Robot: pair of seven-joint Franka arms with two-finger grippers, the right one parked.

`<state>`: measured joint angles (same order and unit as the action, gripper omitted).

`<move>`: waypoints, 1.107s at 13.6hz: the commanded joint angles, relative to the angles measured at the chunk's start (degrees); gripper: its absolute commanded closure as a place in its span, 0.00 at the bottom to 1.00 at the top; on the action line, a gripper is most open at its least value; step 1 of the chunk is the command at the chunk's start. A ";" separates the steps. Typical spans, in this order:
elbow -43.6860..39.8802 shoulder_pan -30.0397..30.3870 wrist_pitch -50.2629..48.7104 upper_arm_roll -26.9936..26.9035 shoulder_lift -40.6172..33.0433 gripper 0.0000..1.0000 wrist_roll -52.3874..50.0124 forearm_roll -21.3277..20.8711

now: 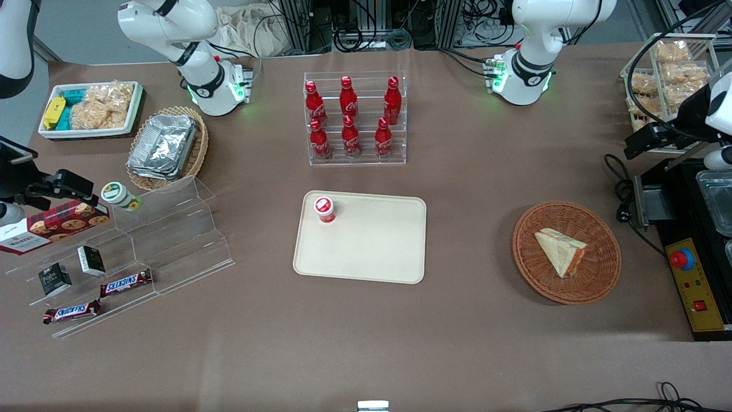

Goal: Place sandwich from basket to tray
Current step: 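Move the left gripper down over the wrapped sandwich in the wicker basket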

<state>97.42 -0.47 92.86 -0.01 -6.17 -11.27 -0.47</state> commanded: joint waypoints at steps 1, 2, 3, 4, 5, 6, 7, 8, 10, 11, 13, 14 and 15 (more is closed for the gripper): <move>0.13 -0.59 0.22 -0.34 -0.68 0.00 0.38 -1.89; -0.13 -0.41 0.13 -0.43 -0.60 0.00 0.90 -1.90; -0.30 -0.33 0.13 -0.60 -0.42 0.00 0.99 -1.90; -0.22 -0.24 0.13 -0.78 -0.51 0.00 0.99 -1.90; -0.22 -0.24 0.22 -1.04 -0.33 0.00 0.29 -1.73; -0.22 -0.24 0.57 -1.39 -0.24 0.00 0.55 -1.29; -0.39 -0.24 1.01 -1.39 -0.24 0.00 0.64 -0.94; -0.31 -0.24 0.92 -1.39 -0.24 0.00 0.46 -0.94; -0.04 -0.15 0.57 -1.57 -0.07 0.00 0.29 -0.94; 0.13 1.33 0.66 -1.57 0.89 0.00 0.37 -0.85; 0.13 2.75 1.45 -1.48 3.26 0.00 0.73 -0.94; 0.22 2.93 2.67 -1.48 4.23 0.00 0.73 -0.94; 0.31 3.88 3.90 -1.48 5.54 0.00 0.73 -0.85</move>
<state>97.98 2.28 94.93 -1.70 -2.91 -11.05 -1.37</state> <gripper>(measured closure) 0.000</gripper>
